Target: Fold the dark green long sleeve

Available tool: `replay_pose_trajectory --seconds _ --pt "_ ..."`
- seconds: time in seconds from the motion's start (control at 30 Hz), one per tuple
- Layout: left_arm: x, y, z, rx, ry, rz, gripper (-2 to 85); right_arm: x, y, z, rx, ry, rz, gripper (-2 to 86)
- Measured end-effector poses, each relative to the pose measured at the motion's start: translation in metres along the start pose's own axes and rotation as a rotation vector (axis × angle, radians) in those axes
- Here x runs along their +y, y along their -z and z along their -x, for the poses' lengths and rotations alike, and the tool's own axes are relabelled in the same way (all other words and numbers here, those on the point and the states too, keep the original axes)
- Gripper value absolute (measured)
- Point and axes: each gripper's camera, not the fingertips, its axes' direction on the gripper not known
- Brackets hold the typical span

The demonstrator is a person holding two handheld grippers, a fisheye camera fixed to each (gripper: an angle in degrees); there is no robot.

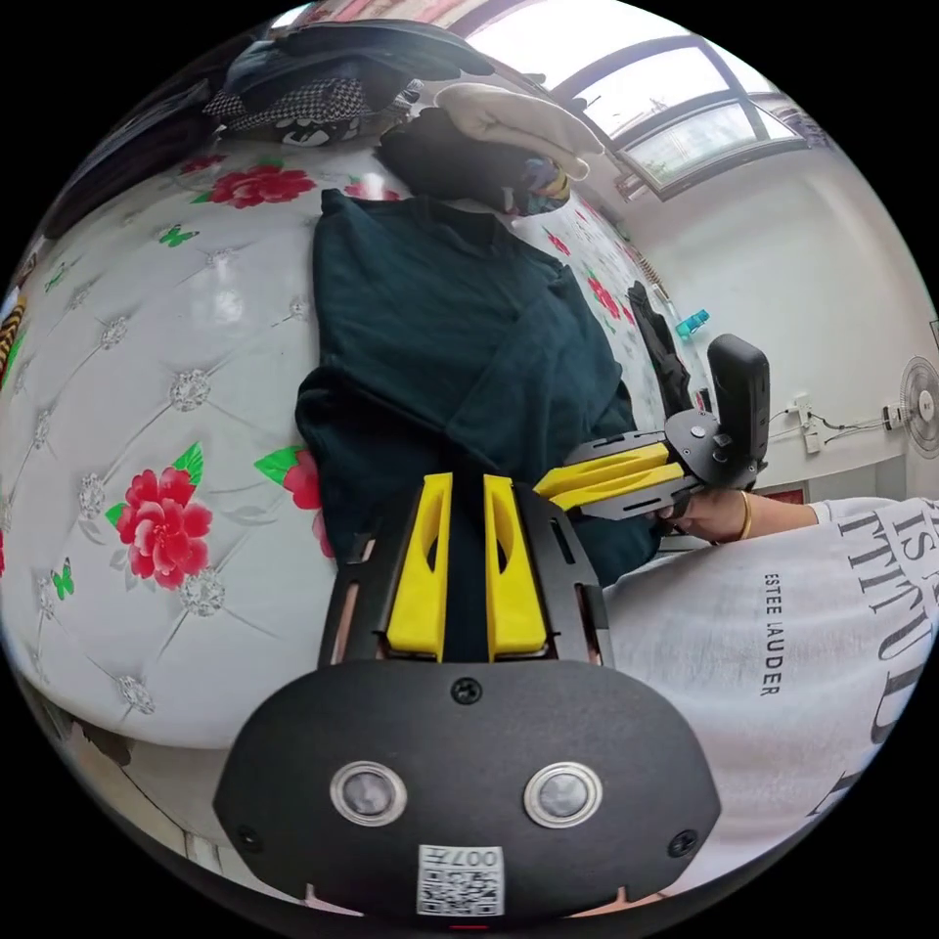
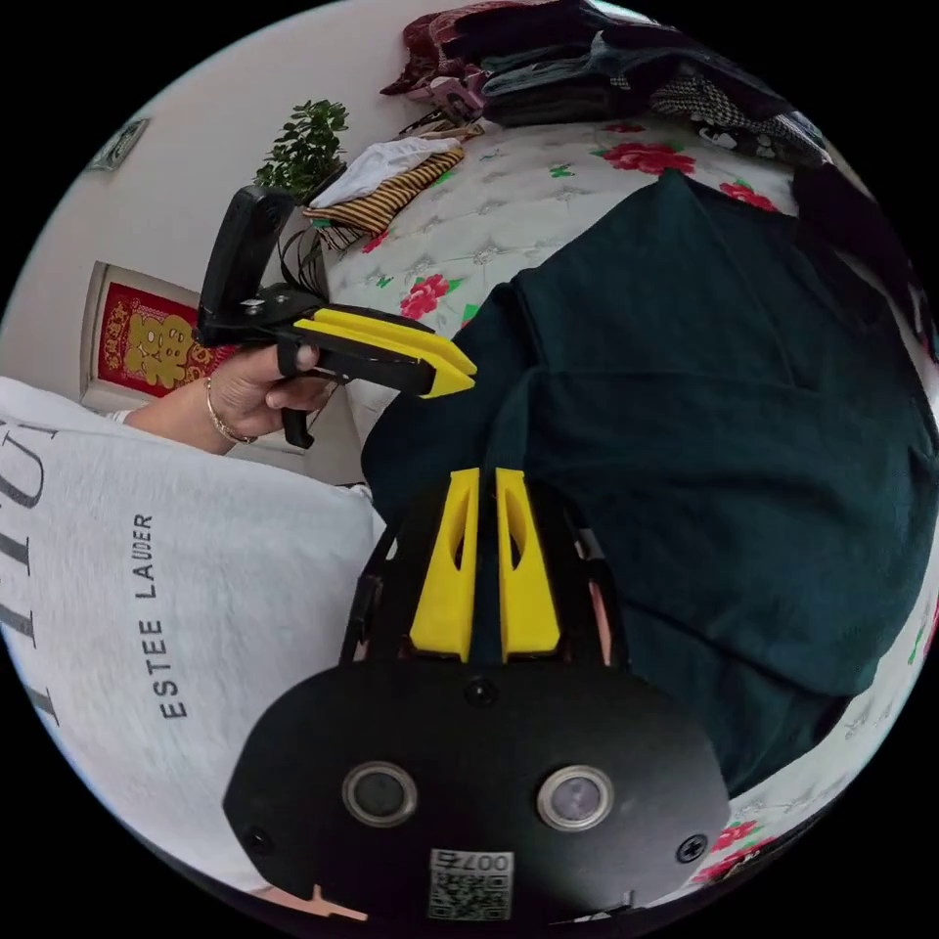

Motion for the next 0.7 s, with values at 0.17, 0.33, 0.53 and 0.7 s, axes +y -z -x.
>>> replay_pose_trajectory --seconds 0.17,0.33,0.53,0.7 --pt "0.01 0.027 0.03 -0.034 0.054 -0.036 5.4 -0.046 -0.016 0.041 -0.176 0.157 0.021 4.5" --pt "0.006 0.034 0.03 -0.038 -0.024 -0.019 6.0 -0.014 0.032 0.011 -0.009 -0.03 -0.165 5.3" --pt "-0.017 -0.023 0.004 -0.008 -0.154 0.118 6.6 0.114 0.137 -0.094 0.429 -0.728 -0.445 5.6" --pt "-0.023 -0.051 -0.007 -0.077 -0.182 0.176 4.7 0.154 0.142 -0.12 0.616 -0.821 -0.252 5.1"
